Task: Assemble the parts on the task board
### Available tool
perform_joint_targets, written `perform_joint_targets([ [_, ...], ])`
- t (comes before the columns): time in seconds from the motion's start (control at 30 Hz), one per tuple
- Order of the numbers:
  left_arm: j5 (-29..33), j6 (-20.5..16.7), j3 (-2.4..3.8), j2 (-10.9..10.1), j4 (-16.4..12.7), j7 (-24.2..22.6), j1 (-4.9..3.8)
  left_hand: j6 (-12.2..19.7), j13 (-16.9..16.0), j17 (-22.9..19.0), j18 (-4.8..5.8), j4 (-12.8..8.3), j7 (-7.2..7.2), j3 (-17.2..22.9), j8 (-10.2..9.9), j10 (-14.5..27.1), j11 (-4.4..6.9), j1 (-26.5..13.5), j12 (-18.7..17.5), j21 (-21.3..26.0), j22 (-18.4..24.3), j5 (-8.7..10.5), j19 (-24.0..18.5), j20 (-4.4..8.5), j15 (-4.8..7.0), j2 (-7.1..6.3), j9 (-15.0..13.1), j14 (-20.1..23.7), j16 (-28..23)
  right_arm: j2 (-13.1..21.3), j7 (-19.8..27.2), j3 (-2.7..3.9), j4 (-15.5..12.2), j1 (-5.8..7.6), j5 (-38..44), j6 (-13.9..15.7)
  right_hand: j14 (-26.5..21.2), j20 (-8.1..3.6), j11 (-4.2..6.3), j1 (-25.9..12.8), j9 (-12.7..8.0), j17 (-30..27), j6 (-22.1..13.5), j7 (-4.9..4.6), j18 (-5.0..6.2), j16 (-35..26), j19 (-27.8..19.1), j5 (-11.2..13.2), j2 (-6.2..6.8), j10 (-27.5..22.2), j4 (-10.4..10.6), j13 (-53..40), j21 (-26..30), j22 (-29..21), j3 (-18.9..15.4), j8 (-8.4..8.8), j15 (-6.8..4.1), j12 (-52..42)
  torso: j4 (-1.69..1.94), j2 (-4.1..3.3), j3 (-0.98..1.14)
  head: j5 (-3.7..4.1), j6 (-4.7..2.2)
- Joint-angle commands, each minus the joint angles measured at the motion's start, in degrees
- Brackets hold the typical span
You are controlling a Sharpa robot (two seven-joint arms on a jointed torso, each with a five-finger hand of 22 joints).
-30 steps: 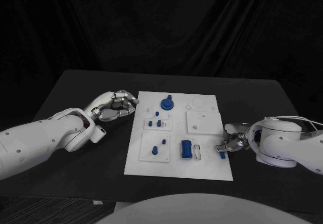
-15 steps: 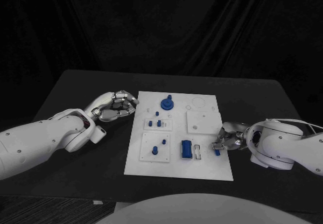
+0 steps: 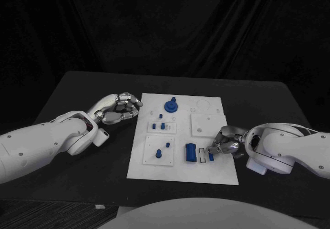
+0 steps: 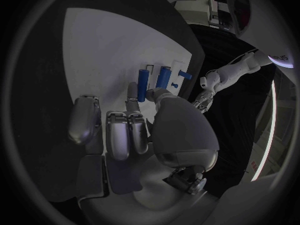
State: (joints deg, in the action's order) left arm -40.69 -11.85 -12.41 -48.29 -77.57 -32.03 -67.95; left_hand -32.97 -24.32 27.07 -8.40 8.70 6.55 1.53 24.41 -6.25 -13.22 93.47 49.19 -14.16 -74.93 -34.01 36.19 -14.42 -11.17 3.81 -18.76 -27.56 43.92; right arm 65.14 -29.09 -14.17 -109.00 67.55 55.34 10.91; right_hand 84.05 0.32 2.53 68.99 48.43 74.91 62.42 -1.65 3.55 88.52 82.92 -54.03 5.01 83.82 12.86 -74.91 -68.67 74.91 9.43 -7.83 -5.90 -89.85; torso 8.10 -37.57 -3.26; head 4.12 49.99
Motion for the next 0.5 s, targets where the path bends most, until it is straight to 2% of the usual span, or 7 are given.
perform_joint_targets([
  [0.03, 0.4, 0.38, 0.05, 0.16, -0.16, -0.54, 0.09, 0.18, 0.09, -0.1, 1.03, 0.01, 0.26, 0.45, -0.26, -0.08, -0.43, -0.19, -0.27, -0.37, -1.46, -0.2, 0.02, 0.47, 0.13, 0.44, 0.09, -0.45, -0.21, -0.86, 0.24, -0.01, 0.4, 0.12, -5.66, -0.55, 5.42, 0.25, -0.08, -1.16, 0.1, 12.73, 0.37, -0.12, 0.87, -0.14, 0.05, 0.48, -0.22, 6.18, -1.92, -15.09, 0.2, 9.21, 2.49, -0.42, 0.12, -0.15, 0.07, -0.03, -0.03, 0.1, 0.01],
  [0.2, 0.4, 0.46, 0.05, 0.27, -0.16, -0.55, 0.09, 0.18, 0.09, -0.1, 1.03, 0.01, 0.26, 0.45, -0.26, -0.08, -0.43, -0.19, -0.27, -0.37, -1.46, -0.2, 0.02, 0.47, 0.13, 0.44, 0.09, -0.45, -0.21, -2.18, 0.46, -0.01, 1.29, 0.16, -6.37, -1.24, 5.39, 0.25, -0.04, -2.31, 0.26, 12.64, 0.1, -0.04, 0.93, -0.2, -0.04, 1.94, -0.19, 6.18, -1.38, -15.09, 0.48, 9.13, 2.39, -0.9, 0.1, -0.15, 0.14, -0.07, -0.02, -0.09, 0.01],
  [0.37, 0.4, 0.62, 0.05, 0.42, -0.04, -0.54, 0.09, 0.18, 0.09, -0.1, 1.03, 0.01, 0.26, 0.45, -0.26, -0.08, -0.43, -0.19, -0.27, -0.37, -1.46, -0.2, 0.02, 0.47, 0.13, 0.44, 0.09, -0.45, -0.21, -2.92, 0.42, -0.01, 1.97, 0.17, -6.61, -1.51, 5.4, 0.26, -0.02, -3.17, 0.31, 12.68, -0.18, -0.02, 0.99, -0.18, -0.15, 3.45, -0.16, 6.18, -0.91, -15.09, 0.8, 9.05, 2.28, -1.25, 0.09, -0.15, 0.14, -0.12, -0.01, 0.1, 0.01],
  [0.43, 0.4, 0.69, 0.05, 0.49, 0.01, -0.54, 0.09, 0.17, 0.11, -0.1, 1.04, -0.01, 0.27, 0.49, -0.27, -0.09, -0.46, -0.22, -0.27, -0.42, -1.47, -0.21, 0.01, 0.49, 0.13, 0.45, 0.11, -0.47, -0.21, -3.16, 0.1, -0.01, 2.22, 0.16, -6.62, -1.82, 5.39, 0.26, -0.02, -3.78, 0.33, 12.64, -0.48, 0.0, 1.02, -0.21, -0.21, 6.64, -0.15, 6.18, -0.6, -15.09, 0.98, 9.0, 2.05, -1.64, 0.09, -0.15, 0.13, -0.11, 0.0, 0.13, 0.01],
  [0.5, 0.4, 0.74, 0.05, 0.53, 0.04, -0.55, 0.1, 0.17, 0.11, -0.1, 1.04, -0.01, 0.27, 0.49, -0.27, -0.09, -0.46, -0.22, -0.27, -0.42, -1.47, -0.21, 0.01, 0.49, 0.13, 0.45, 0.11, -0.47, -0.21, -3.41, -0.06, -0.02, 2.44, 0.15, -6.35, -1.92, 5.37, 0.29, -0.08, -4.31, 0.25, 12.56, -0.77, -0.06, 1.1, -0.27, -0.36, 8.76, -0.07, 6.18, -0.29, -15.09, 1.43, 8.88, 1.75, -1.81, 0.13, -0.15, 0.08, -0.12, -0.01, 0.08, 0.01],
])
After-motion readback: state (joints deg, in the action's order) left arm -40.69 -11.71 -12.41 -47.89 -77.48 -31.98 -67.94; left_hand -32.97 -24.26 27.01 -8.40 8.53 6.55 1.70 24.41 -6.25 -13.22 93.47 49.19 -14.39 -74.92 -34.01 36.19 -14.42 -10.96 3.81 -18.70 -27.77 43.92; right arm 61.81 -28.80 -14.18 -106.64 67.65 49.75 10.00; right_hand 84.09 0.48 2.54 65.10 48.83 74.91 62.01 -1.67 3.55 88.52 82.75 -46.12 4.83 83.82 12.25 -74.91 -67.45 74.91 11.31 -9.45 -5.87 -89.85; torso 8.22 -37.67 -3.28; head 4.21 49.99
